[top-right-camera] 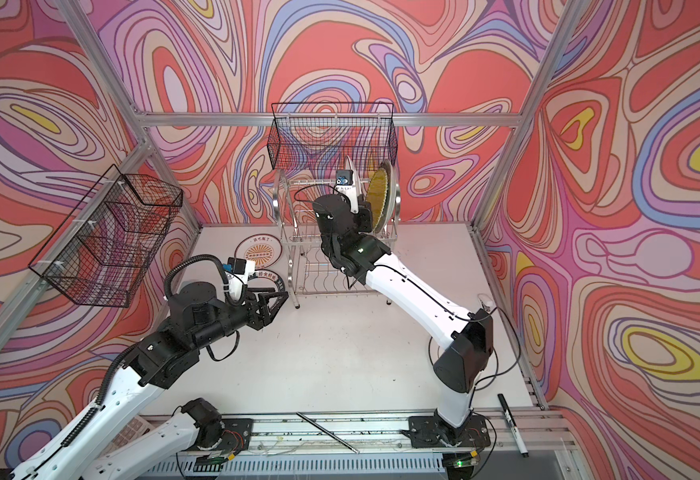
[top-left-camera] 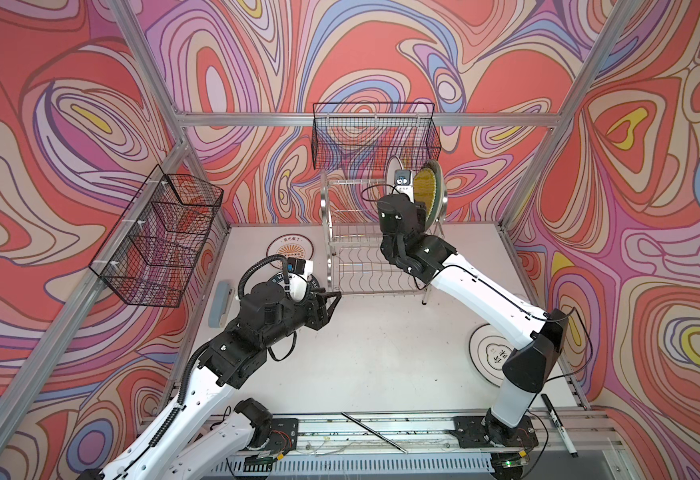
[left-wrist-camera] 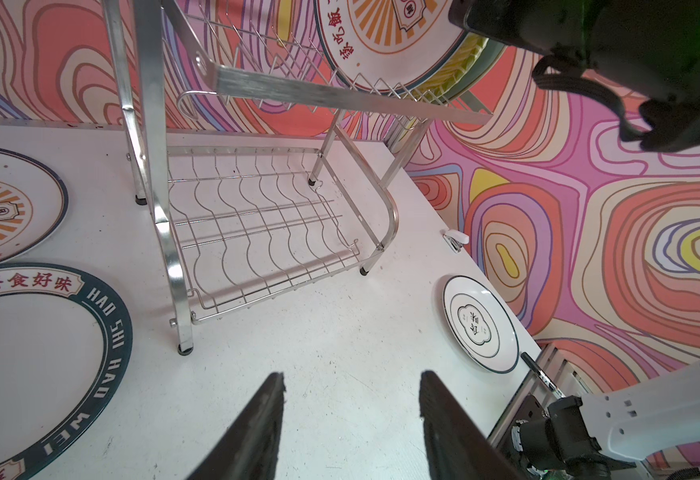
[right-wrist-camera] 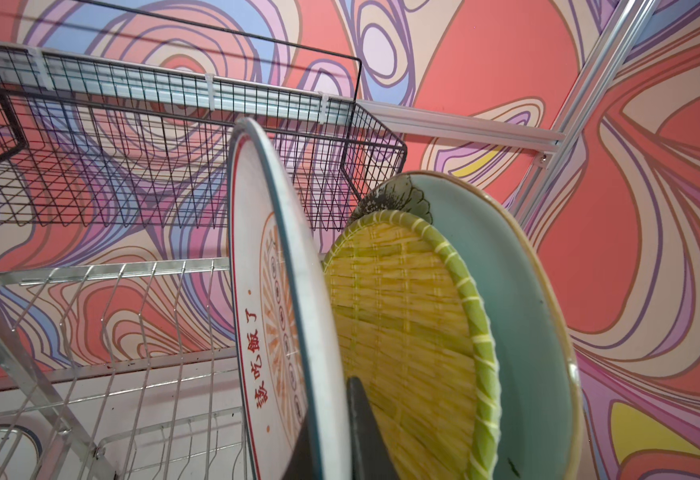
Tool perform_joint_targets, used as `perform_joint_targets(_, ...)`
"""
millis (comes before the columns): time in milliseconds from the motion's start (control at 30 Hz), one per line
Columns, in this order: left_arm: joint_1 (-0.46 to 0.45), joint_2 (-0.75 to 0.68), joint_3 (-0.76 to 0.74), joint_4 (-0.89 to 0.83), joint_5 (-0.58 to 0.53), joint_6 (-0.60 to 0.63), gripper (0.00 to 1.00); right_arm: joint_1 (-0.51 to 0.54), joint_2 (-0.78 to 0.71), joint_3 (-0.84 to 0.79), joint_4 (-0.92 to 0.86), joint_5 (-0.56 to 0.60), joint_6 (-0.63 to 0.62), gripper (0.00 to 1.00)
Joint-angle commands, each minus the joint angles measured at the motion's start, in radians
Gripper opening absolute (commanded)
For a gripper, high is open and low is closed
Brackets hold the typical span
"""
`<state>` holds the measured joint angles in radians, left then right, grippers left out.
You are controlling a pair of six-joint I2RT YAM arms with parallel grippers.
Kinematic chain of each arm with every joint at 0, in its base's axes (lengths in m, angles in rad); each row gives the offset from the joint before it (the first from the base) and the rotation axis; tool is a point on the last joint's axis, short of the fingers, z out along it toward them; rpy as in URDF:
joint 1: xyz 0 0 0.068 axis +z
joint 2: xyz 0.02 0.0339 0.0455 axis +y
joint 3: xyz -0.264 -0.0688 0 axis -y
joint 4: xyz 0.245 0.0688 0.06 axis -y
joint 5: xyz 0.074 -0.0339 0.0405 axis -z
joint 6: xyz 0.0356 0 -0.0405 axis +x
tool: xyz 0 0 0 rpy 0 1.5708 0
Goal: Load the plates into the dish rack
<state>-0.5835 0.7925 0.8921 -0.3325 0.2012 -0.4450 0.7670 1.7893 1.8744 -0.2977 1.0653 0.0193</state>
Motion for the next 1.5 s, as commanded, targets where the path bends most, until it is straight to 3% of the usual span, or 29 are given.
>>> perform_joint_targets(0,-0.002,-0.006,-0.001,0.015,-0.002,0.018,0.55,0.001,0.03,0.036,-0.01,0.017,0.015,0.0)
perform_joint_targets(467,-0.001,-0.009,-0.008,0.016,-0.006,0.022,0.56,0.015,0.081,0.091,-0.049,0.091,0.008,0.0)
perform_joint_targets(1467,-0.001,-0.003,-0.005,0.032,0.003,0.017,0.56,0.032,0.008,0.066,0.107,0.134,-0.131,0.0)
